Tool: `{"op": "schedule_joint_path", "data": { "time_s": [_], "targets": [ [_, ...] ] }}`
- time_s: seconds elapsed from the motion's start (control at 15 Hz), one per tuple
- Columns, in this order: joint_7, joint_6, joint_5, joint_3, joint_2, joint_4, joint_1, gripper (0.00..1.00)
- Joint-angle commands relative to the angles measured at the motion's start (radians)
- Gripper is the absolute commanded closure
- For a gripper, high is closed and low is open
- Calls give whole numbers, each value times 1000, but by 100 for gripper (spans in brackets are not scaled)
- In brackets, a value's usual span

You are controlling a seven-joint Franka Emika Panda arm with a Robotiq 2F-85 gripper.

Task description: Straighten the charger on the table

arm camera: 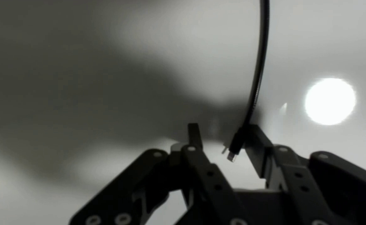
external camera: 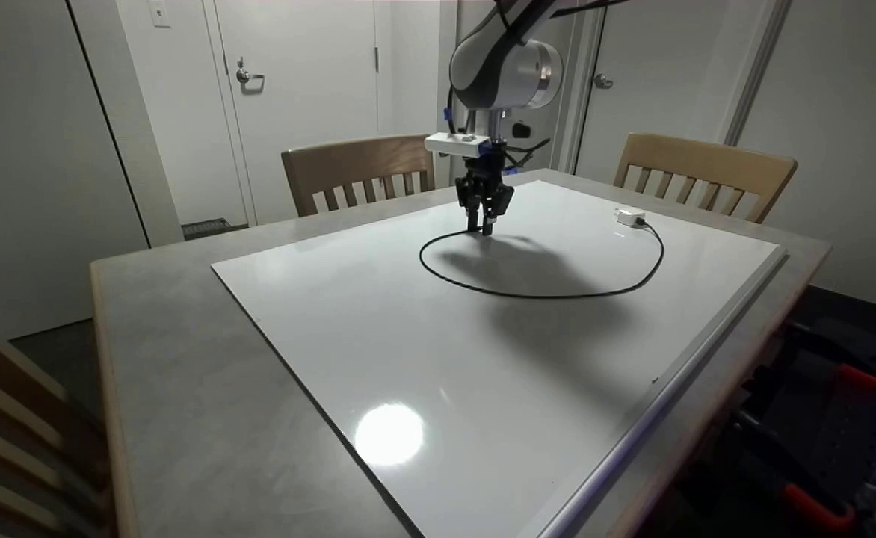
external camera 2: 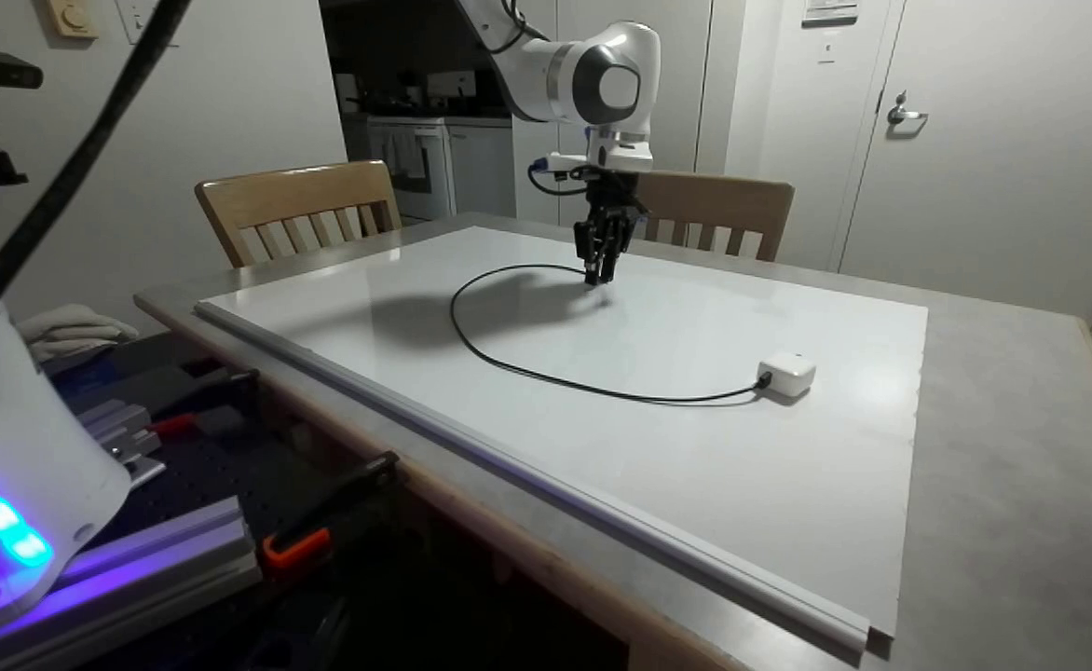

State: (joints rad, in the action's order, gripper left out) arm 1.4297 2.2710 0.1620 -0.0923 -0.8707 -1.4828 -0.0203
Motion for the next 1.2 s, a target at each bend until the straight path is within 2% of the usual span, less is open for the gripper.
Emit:
{"op": "schedule_joint_path", "data": {
  "time_s": [0.0,0.07,0.2,0.67,1.13],
  "targets": [
    [-5,-2,11,-4,11,-22,-1,88],
    [-5,1,10,-5,9,-20,-1,96],
    [-9,5,7,-5,4,-12,-2,100],
    [-68,-1,-22,-5,-35,63,2,98],
    [-251,-45,-28,32,-156,304,18,98]
  ]
}}
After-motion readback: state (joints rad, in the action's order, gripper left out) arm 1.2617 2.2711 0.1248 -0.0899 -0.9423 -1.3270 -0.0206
